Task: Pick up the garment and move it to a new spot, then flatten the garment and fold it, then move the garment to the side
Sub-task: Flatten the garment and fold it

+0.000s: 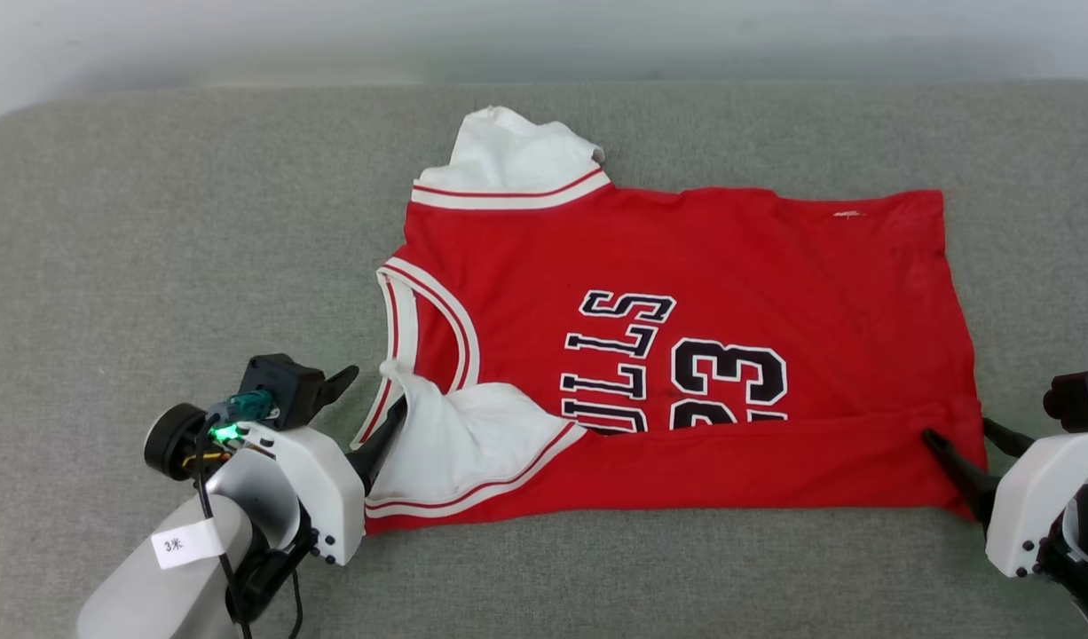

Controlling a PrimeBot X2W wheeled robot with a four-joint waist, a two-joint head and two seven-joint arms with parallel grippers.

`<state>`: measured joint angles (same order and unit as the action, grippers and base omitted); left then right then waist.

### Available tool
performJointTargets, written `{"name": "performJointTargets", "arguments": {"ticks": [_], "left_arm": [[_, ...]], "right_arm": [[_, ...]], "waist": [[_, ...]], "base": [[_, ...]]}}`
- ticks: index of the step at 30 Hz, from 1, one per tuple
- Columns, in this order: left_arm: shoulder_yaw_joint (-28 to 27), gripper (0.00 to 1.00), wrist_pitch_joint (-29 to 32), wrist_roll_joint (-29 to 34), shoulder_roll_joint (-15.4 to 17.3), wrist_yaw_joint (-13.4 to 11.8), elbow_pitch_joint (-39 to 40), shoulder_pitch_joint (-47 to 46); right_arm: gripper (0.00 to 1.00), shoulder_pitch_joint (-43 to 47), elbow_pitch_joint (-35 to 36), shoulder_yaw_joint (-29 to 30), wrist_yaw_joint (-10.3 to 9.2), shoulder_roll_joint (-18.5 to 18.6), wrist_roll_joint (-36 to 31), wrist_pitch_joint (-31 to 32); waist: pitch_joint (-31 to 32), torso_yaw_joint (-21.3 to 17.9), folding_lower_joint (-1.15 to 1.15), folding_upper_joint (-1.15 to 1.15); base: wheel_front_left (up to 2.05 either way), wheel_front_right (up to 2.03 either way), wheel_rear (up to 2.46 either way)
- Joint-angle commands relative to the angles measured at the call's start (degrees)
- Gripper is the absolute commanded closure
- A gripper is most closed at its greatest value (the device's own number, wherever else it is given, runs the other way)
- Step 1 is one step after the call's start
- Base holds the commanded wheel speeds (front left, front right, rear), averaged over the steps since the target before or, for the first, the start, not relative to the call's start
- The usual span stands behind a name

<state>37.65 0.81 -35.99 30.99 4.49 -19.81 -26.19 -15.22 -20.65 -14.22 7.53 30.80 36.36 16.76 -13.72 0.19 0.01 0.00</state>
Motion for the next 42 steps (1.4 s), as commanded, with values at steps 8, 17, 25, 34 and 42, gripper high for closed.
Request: {"name": "performJointTargets", "arguments": {"ticks": [8, 17, 25, 34, 42], "left_arm": [[-5.07, 0.0, -3.75, -5.66, -2.67, -5.73, 2.48, 5.87], [-7.31, 0.0, 0.94, -12.09, -2.18, -12.35, 15.39, 16.15], [-4.29, 0.0, 10.62, -10.82, 1.67, -17.6, 22.07, 18.74], [-2.84, 0.0, 10.9, -7.49, 1.06, -20.54, 16.97, 16.7], [-1.43, 0.0, 11.85, -7.16, -0.33, -20.06, 11.03, 15.3]], "right_arm": [[0.0, 3.4, 2.45, 3.15, -0.08, -0.21, -0.97, 0.93], [0.0, 10.33, 13.04, 9.98, -0.08, -4.29, -4.93, 6.62], [0.0, 15.51, 22.45, 17.88, -0.07, -11.13, -12.71, 18.44], [0.0, 17.18, 30.62, 19.89, -0.07, -15.5, -16.19, 24.07], [0.0, 17.41, 32.92, 20.61, -0.07, -16.52, -17.03, 25.2]], "waist": [[5.4, 0.26, -0.01, 0.0], [7.11, 0.24, -0.01, 0.0], [5.28, -0.12, -0.01, 0.0], [2.7, -1.39, -0.01, 0.0], [0.39, -1.88, -0.01, 0.0]], "base": [[0.0, 0.0, 0.0], [0.0, 0.0, 0.0], [0.0, 0.0, 0.0], [0.0, 0.0, 0.0], [0.0, 0.0, 0.0]]}}
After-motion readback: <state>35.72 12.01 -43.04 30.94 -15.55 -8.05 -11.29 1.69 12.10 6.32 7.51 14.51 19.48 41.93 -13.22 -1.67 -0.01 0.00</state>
